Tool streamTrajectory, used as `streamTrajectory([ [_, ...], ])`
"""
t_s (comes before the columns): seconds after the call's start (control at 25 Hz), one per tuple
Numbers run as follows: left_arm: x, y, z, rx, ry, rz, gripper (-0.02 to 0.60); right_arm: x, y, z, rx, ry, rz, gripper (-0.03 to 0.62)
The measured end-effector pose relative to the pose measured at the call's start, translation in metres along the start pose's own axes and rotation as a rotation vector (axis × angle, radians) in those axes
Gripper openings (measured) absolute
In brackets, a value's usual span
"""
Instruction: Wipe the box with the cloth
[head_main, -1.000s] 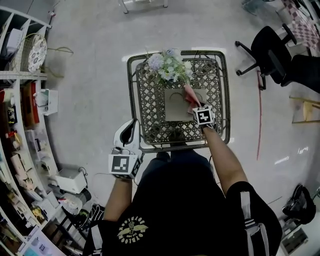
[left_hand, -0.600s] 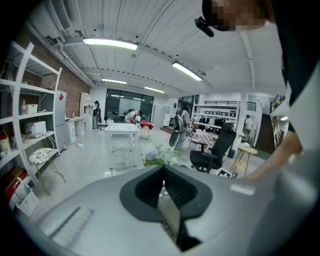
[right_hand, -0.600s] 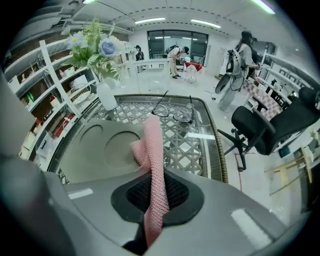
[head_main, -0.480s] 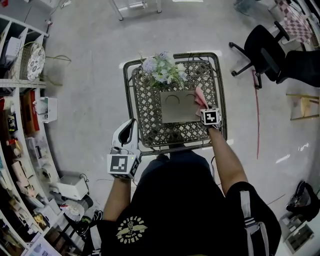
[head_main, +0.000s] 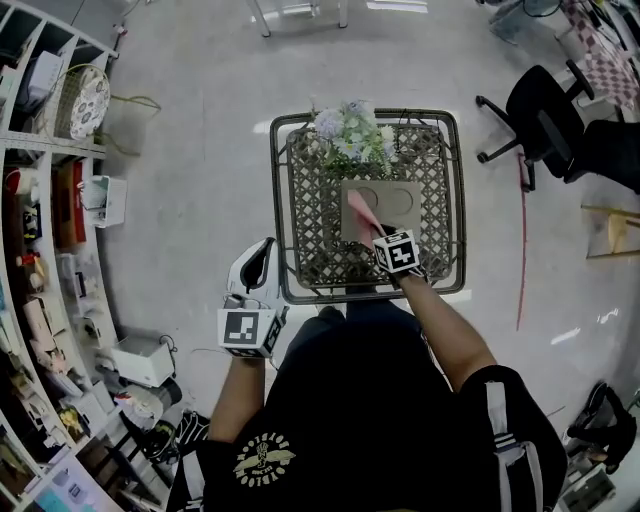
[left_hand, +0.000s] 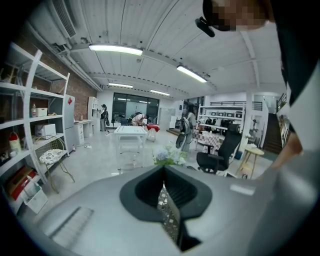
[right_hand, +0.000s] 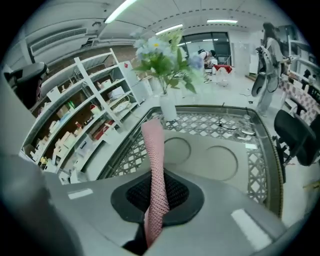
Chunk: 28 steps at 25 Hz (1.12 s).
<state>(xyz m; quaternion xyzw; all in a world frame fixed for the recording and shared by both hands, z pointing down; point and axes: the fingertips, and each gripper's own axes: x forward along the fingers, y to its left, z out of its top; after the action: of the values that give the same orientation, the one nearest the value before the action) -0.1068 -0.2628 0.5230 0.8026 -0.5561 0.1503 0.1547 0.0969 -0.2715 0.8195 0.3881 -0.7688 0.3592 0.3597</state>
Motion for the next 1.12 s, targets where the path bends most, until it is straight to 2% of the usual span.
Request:
streamTrajectory([
  [0.16, -0.020, 0.017, -0.002, 0.000, 0.025, 0.051, 0.000, 0.034, 0.035, -0.003, -0.035, 0.044, 0.055, 0.017],
  [0.36, -0.039, 0.035, -0.005, 0.014, 0.042, 0.090, 0.000, 0.063, 0.044, -0.009, -0.061, 0.098, 0.039, 0.017],
  [0.6, -0.035, 0.036, -0.016, 0.005, 0.023, 0.083, 0.000, 0.056, -0.001, -0.017, -0.051, 0.108, -0.052, 0.017],
  [0.88, -0.013, 0.015, -0.001, 0.010, 0.005, 0.021, 0.000, 0.014, -0.077, -0.045, 0.004, 0.133, -0.188, 0.017],
  [1.12, -0.005, 0.008, 0.013, 0.033, -0.016, -0.004, 0.000, -0.014, -0.123, -0.069, 0.051, 0.149, -0.281, 0.017],
])
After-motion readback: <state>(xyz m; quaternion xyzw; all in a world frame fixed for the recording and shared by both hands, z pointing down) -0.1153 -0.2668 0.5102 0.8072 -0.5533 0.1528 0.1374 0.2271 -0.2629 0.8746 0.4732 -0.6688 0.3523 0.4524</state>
